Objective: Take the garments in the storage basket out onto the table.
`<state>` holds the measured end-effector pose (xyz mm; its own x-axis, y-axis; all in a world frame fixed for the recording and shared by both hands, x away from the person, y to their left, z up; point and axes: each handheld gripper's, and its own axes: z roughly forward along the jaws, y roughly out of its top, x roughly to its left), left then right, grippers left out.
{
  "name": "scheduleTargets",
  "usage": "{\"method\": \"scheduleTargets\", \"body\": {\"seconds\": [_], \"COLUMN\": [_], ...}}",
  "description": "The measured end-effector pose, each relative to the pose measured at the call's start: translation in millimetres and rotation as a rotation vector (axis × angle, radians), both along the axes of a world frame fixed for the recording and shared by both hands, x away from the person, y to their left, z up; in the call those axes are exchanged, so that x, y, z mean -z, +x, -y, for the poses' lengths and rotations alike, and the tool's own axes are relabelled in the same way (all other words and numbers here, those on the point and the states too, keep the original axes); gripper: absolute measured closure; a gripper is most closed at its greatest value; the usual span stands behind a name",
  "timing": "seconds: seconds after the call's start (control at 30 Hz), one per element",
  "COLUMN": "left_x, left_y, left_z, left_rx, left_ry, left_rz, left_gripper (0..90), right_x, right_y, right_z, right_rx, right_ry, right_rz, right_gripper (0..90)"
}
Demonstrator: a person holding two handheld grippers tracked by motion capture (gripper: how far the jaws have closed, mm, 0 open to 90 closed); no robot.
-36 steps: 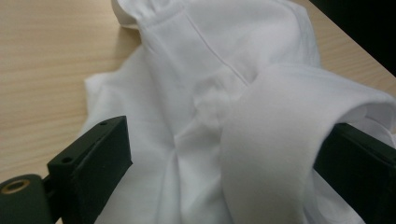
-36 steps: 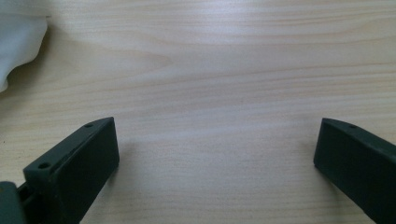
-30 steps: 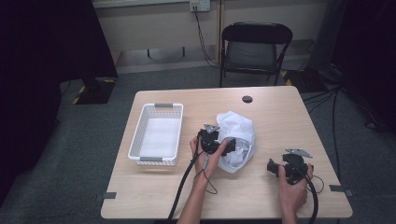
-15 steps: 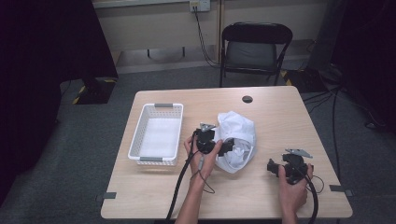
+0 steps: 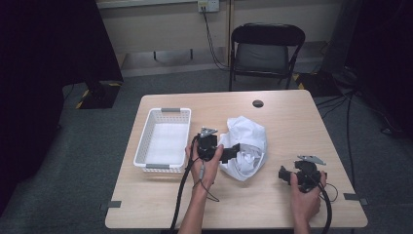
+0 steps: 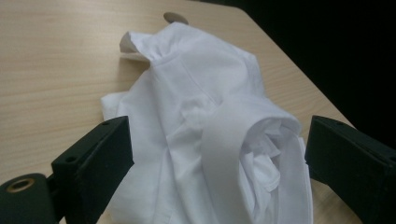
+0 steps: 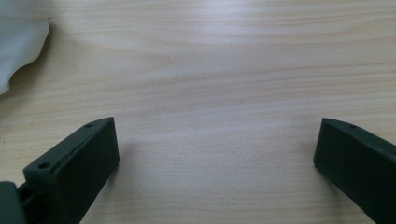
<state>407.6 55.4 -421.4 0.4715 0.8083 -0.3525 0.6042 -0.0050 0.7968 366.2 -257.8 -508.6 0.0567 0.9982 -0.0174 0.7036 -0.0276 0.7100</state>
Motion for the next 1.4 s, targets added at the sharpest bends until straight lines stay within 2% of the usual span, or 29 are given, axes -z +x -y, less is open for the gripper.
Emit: {"method": "scheduleTargets", "body": {"seconds": [0.1, 0.13, 0.37, 0.4, 0.47, 0.53, 0.67, 0.77, 1.03, 1.1, 1.2, 1.33, 1.4], "left_x": [-2.1, -4.3, -9.3, -10.4, -11.0, -12.3, -17.0, -21.1, -23.6, -22.7, -21.7, -20.2, -19.9], "left_y": [-1.6, -3.5, -8.8, -10.6, -11.5, -14.1, -20.4, -27.4, -38.3, -41.7, -43.2, -46.5, -48.9], "left_z": [-2.6, -5.1, -10.3, -11.5, -11.9, -12.7, -18.9, -25.5, -44.4, -51.8, -56.8, -63.4, -66.1], "left_rx": [0.000, -0.001, -0.005, -0.002, -0.002, -0.020, -0.034, -0.068, -0.120, -0.149, -0.157, -0.154, -0.156], "left_ry": [0.007, 0.011, 0.026, 0.048, 0.061, 0.091, 0.101, 0.137, 0.117, 0.121, 0.113, 0.132, 0.127], "left_rz": [0.017, 0.034, 0.075, 0.088, 0.091, 0.109, 0.132, 0.147, 0.169, 0.173, 0.168, 0.163, 0.167], "left_gripper": [5.6, 1.9, 0.3, 0.3, 0.3, 0.3, 0.3, 0.3, 0.3, 0.3, 0.3, 0.3, 0.3], "right_x": [0.0, 0.0, 0.0, 0.0, 0.0, 0.0, 0.0, 0.0, 0.0, 0.0, 0.0, 0.0, 0.0], "right_y": [0.0, 0.0, 0.0, 0.0, 0.0, 0.0, 0.0, 0.0, 0.0, 0.0, 0.0, 0.0, 0.0], "right_z": [0.0, 0.0, 0.0, 0.0, 0.0, 0.0, 0.0, 0.0, 0.0, 0.0, 0.0, 0.0, 0.0], "right_rx": [0.000, 0.000, 0.000, 0.000, 0.000, 0.000, 0.000, 0.000, 0.000, 0.000, 0.000, 0.000, 0.000], "right_ry": [0.000, 0.000, 0.000, 0.000, 0.000, 0.000, 0.000, 0.000, 0.000, 0.000, 0.000, 0.000, 0.000], "right_rz": [0.000, 0.000, 0.000, 0.000, 0.000, 0.000, 0.000, 0.000, 0.000, 0.000, 0.000, 0.000, 0.000], "right_gripper": [0.0, 0.0, 0.0, 0.0, 0.0, 0.0, 0.0, 0.0, 0.0, 0.0, 0.0, 0.0, 0.0]}}
